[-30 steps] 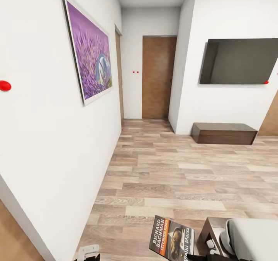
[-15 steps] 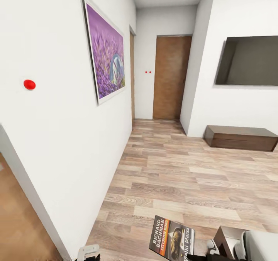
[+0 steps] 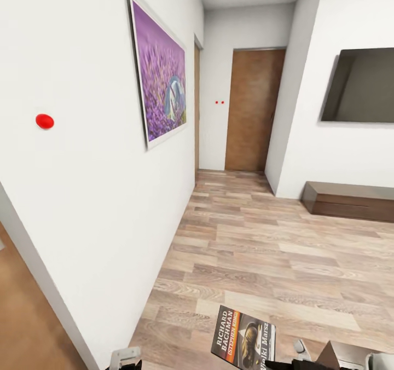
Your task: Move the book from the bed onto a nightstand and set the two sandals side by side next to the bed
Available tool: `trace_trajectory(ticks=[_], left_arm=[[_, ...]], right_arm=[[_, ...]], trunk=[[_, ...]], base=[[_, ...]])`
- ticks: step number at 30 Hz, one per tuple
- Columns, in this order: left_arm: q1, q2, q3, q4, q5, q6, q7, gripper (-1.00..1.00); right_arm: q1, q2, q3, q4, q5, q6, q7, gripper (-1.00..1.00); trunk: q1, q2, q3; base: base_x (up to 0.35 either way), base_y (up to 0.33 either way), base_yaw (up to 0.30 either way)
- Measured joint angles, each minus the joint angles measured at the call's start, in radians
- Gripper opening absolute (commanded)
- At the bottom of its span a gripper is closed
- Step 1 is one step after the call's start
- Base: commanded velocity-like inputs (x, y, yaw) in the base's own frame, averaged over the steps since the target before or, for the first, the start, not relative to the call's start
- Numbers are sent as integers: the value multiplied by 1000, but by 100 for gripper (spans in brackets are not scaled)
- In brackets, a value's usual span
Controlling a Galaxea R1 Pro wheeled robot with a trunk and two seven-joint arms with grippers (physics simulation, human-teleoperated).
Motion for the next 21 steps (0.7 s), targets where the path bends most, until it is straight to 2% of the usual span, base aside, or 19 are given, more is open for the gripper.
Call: trace_trajectory(ticks=[3,8,15,21], left_arm=[[0,0,0,0,0,0,0,100],[0,0,0,0,0,0,0,100],[0,0,0,0,0,0,-1,100],[0,0,0,0,0,0,-1,100]], right_arm=[[0,0,0,0,0,0,0,-100],[0,0,-1,0,0,0,0,-100],[0,0,0,0,0,0,0,-100],[0,0,-1,0,0,0,0,-100]], trunk=[[0,0,0],[0,0,0],[0,0,0],[0,0,0]], base=[[219,0,1],[53,14,0],[115,191,0],[55,47,0]])
